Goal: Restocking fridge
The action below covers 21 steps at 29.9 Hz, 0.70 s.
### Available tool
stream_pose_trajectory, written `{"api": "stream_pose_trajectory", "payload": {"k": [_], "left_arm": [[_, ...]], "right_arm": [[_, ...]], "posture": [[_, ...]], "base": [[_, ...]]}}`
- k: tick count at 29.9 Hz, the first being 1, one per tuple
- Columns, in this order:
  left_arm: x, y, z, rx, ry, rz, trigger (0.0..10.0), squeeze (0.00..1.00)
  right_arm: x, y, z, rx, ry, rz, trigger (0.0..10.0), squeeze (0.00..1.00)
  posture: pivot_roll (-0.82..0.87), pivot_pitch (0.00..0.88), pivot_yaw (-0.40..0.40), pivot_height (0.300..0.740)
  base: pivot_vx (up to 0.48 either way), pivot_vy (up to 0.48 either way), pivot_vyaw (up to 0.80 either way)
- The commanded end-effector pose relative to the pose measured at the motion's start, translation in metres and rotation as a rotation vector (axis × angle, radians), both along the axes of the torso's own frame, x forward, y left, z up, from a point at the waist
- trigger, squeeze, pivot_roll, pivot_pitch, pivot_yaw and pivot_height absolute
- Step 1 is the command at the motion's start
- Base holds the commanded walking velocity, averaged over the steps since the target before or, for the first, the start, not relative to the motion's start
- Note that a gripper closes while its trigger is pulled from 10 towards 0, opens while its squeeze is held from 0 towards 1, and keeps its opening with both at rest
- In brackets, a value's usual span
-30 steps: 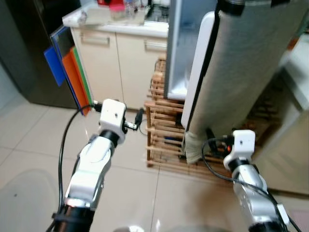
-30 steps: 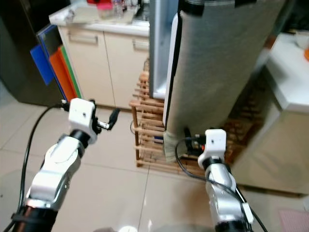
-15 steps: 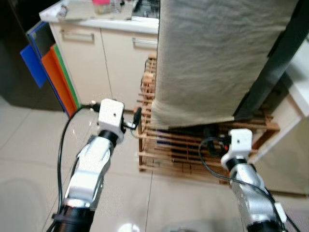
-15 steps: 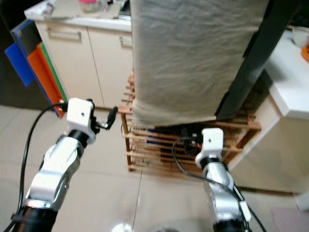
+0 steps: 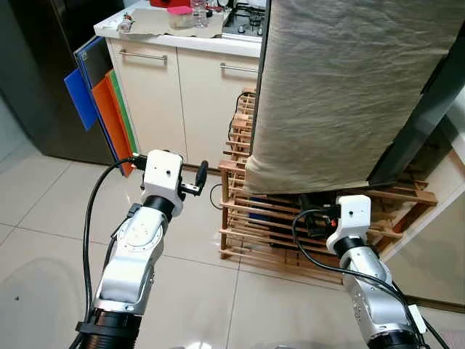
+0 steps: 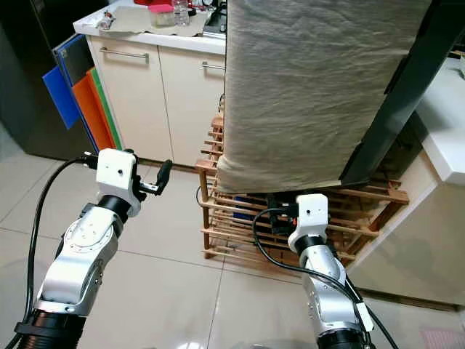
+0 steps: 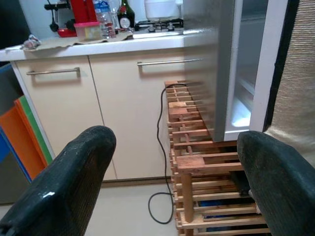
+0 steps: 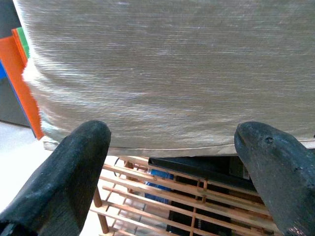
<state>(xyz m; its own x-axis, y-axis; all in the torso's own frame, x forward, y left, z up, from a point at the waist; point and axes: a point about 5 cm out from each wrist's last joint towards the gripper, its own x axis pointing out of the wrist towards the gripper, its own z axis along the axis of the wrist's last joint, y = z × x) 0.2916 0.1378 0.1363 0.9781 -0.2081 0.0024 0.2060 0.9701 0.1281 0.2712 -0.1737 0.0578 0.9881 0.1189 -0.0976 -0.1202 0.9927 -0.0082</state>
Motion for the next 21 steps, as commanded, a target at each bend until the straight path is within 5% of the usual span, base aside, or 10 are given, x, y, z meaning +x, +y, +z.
{"api": "stream_pose_trajectory", "payload": {"k": [1,21], "left_arm": [[-0.001,0.0003,-0.0005,-0.007,0.008,0.003,10.0,0.0],[-0.0021,-0.0018,-0.0018,0.001,0.008,-0.048,10.0,0.0]], "right_arm": [[-0.0002,-0.0045,0.0015,-0.009,-0.001,-0.012,10.0,0.0],[-0.0045,-0.0059,0.001,-0.011,-0.011,0.002,10.0,0.0]], "posture": [[0.01,0.0,-0.027,0.74],[0.01,0.0,-0.028,0.74]], "base": [[0.0,0.469,0.0],[0.0,0.478,-0.05]]}}
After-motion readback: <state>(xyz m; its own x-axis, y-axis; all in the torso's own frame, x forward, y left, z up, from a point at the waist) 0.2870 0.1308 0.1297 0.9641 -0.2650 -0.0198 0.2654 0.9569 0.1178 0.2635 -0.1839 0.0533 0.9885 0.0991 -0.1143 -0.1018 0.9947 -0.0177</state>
